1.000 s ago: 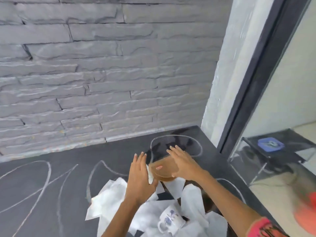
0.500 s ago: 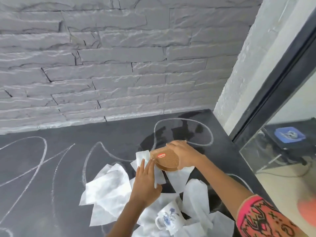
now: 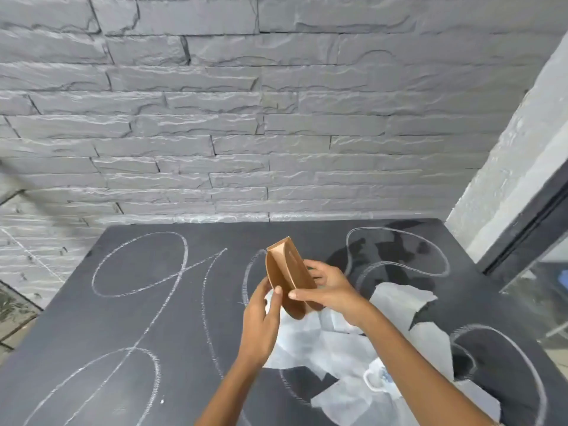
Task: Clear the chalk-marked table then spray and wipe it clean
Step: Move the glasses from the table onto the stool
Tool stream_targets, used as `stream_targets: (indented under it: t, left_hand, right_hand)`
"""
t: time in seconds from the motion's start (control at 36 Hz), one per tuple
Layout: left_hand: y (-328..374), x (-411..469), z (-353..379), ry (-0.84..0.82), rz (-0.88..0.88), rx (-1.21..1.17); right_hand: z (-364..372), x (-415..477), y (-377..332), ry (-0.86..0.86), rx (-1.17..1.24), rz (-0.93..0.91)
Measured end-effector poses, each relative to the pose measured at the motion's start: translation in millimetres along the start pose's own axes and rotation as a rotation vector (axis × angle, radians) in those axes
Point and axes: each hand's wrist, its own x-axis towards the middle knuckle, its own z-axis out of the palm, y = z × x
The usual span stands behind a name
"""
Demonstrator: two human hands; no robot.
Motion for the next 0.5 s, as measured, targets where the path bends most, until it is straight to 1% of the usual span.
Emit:
stream_targets:
  t: [0.03, 0.11, 0.17, 0.22, 0.36, 0.5]
  left_hand:
    - [3.7, -1.5, -2.1, 0.012, 0.009, -0.021]
    - [-1.0, -12.6, -61.2, 0.041, 0.009, -0.051]
    - [-14.5, -16.7, -98.8, 0.059, -0.034, -0.061]
    - [-31.3, -22.4, -137.6, 0.067, -0.088, -0.071]
    - [-67.1, -37.5, -216.3, 0.109, -0.185, -0.041]
    - [-94.2, -43.8, -257.9, 0.123, -0.304, -0.056]
  right_hand:
    - [6.6, -2.3, 2.0, 0.009, 0.062, 0.017]
    - [75.0, -4.9, -3.8, -0.03, 0.181, 0.06]
    - [120.6, -8.9, -9.8, -0.1, 0.248, 0.096]
    - [168.1, -10.8, -16.0, -0.128, 0.295, 0.113]
    - [269.3, -16.2, -27.8, -0.15, 0.297, 0.176]
    - [330.4, -14.1, -21.4, -0.139, 0.29, 0.242]
